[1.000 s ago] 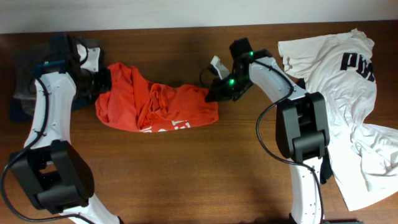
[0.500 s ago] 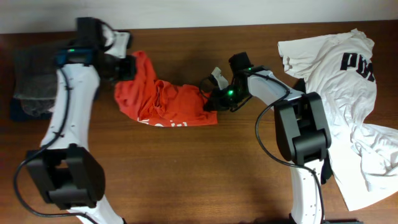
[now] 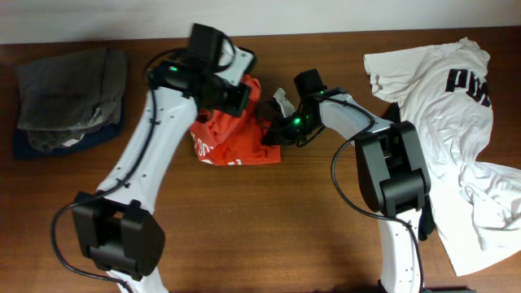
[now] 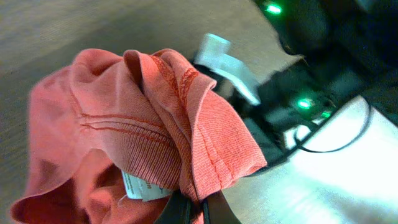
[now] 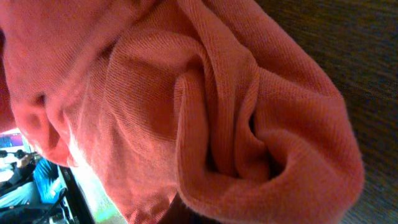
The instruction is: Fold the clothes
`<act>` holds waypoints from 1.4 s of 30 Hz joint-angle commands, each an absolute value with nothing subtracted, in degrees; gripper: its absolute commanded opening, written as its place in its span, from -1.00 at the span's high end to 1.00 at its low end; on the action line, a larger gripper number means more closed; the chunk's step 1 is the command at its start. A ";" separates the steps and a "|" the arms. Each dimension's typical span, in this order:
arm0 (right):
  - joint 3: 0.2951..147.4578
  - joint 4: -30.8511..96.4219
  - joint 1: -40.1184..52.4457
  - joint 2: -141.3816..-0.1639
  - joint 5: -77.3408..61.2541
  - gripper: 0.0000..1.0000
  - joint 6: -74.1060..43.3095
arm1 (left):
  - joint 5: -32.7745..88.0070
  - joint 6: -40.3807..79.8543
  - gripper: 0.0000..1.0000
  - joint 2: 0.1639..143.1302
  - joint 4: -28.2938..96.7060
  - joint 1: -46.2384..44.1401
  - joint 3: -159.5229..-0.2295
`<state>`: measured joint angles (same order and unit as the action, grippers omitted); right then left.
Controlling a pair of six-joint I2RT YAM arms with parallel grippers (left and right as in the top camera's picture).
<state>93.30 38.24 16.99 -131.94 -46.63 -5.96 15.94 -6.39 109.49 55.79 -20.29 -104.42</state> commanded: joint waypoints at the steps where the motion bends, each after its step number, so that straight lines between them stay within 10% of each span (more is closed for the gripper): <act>1: 92.07 37.78 17.58 -133.47 -45.25 0.92 -6.33 | 14.94 -6.07 0.99 108.84 55.86 -22.50 -105.80; 27: 103.46 41.36 -2.31 -118.43 -61.25 0.92 -6.50 | 15.81 -5.43 0.96 113.06 54.46 -25.76 -105.78; 34: 103.46 43.68 -5.78 -118.32 -61.06 0.92 -6.46 | 19.64 -5.74 -0.91 113.06 51.42 -29.17 -105.78; 42: 103.46 46.92 -5.28 -118.32 -57.71 0.92 -4.29 | 16.73 -4.99 -0.98 112.79 50.74 -26.46 -109.86</act>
